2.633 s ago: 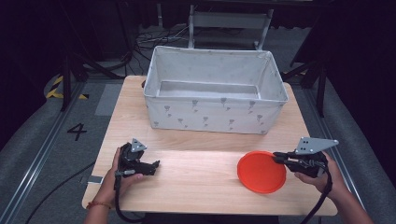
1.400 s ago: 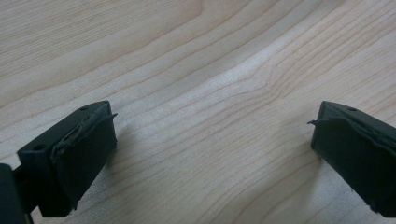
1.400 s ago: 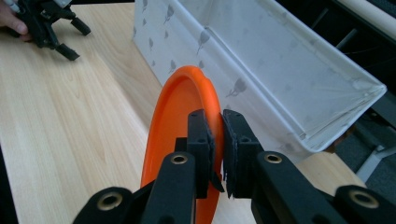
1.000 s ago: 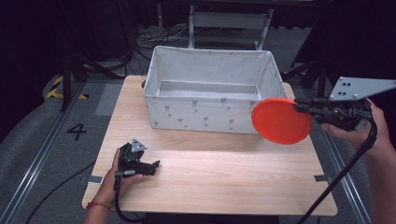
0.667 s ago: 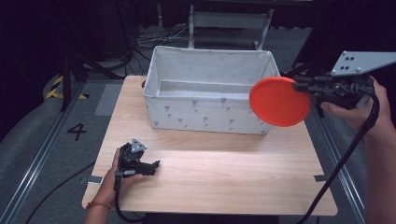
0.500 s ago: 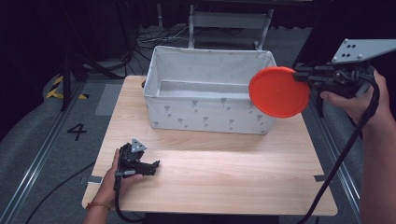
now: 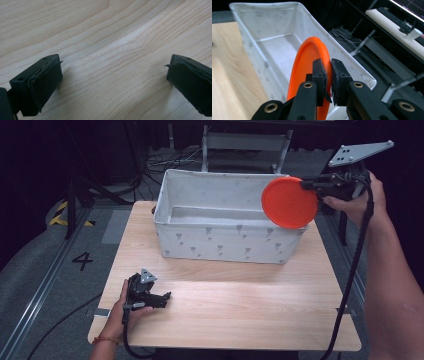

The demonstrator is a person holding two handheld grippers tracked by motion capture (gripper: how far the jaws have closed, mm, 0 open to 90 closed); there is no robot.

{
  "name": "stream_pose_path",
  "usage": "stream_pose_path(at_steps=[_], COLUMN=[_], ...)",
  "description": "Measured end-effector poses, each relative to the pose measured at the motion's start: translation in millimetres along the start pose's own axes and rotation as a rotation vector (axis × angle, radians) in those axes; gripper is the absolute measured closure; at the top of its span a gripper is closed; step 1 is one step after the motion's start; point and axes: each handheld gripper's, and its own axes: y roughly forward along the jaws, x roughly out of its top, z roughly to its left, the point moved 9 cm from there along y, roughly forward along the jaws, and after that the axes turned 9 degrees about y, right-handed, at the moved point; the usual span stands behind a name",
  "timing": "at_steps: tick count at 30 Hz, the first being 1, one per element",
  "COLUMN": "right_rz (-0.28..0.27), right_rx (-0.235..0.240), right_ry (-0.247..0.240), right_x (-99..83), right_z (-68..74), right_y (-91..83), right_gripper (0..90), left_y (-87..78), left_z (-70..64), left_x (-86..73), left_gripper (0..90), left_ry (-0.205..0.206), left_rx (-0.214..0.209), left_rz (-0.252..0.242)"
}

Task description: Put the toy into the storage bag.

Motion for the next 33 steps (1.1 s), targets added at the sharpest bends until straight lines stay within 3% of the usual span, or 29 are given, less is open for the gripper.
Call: stream_pose_path(at_steps=[6,15,19,20,26,30,33], right_rz=[0.004,0.04,0.06,0.078,0.111,0.137,0.177], right_rx=[0.005,0.029,0.042,0.066,0.112,0.145,0.187], right_ry=[0.025,0.009,-0.022,-0.037,-0.065,-0.107,-0.171], right_x=[-3.1,-13.1,-19.0,-24.9,-33.4,-37.9,-41.1], right_z=[-13.7,-22.3,-20.2,-16.8,-8.7,-1.7,6.9], right_y=[21.9,50.0,58.2,65.7,76.2,81.5,85.5], right_gripper=[82.4,82.4,82.4,82.4,82.4,82.3,82.2], left_y=[-0.1,-0.2,-0.3,-0.3,-0.2,-0.5,-0.6], left_z=[-0.1,-0.1,0.0,-0.1,0.0,0.1,0.0], left_x=[-0.1,-0.1,-0.2,-0.2,-0.2,-0.4,-0.5], left_gripper=[0.5,0.5,0.5,0.5,0.5,0.5,0.5], left_ry=[0.0,0.0,0.001,0.001,0.0,0.0,0.0], left_rx=[-0.002,-0.002,-0.002,-0.001,0.002,0.002,0.002], left_rz=[0.001,0.002,0.002,0.002,0.001,0.004,0.005])
